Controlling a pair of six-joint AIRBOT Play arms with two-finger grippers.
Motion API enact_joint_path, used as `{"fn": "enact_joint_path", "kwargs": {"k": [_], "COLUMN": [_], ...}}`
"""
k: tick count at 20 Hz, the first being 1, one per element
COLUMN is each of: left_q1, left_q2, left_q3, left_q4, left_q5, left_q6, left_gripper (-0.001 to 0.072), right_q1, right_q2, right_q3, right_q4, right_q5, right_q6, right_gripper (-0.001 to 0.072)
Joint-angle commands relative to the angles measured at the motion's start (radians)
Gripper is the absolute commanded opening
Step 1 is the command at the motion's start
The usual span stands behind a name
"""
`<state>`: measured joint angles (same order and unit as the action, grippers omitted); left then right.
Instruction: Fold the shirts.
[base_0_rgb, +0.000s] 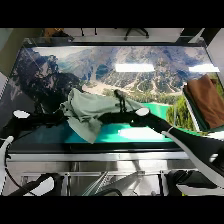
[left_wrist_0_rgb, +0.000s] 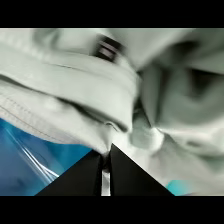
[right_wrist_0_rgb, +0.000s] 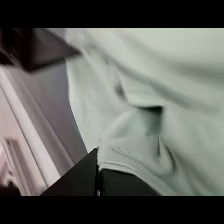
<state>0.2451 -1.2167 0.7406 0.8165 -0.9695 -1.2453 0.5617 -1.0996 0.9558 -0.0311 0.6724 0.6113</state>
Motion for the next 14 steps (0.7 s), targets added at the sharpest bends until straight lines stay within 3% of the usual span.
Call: {"fn": "enact_joint_path", "kwargs": {"k": [1, 4, 8, 14], "left_q1": [0.049, 0.146, 0.254, 0.265], "left_q2": [0.126, 0.242, 0.409, 0.364], "left_q3": [0.126, 0.257, 0.509, 0.969], "left_q4": [0.128, 0.179, 0.175, 0.135], "left_q5": [-0.15, -0.275, -0.286, -0.326], "left_q6": [-0.033, -0.039, -0.031, -0.031], "left_gripper": [0.0015, 0.0015, 0.0015, 0.0015], "right_q1": [-0.179, -0.417, -0.649, -0.821], "right_q2": [0.172, 0.293, 0.411, 0.46], "right_q3": [0.149, 0.276, 0.424, 0.573], "right_q4": [-0.045, -0.089, -0.09, -0.146], "right_q5": [0.039, 0.043, 0.09, 0.095], "right_q6": [-0.013, 0.002, 0.005, 0.006], "right_gripper": [0.0017, 0.0017, 0.0017, 0.0017]}}
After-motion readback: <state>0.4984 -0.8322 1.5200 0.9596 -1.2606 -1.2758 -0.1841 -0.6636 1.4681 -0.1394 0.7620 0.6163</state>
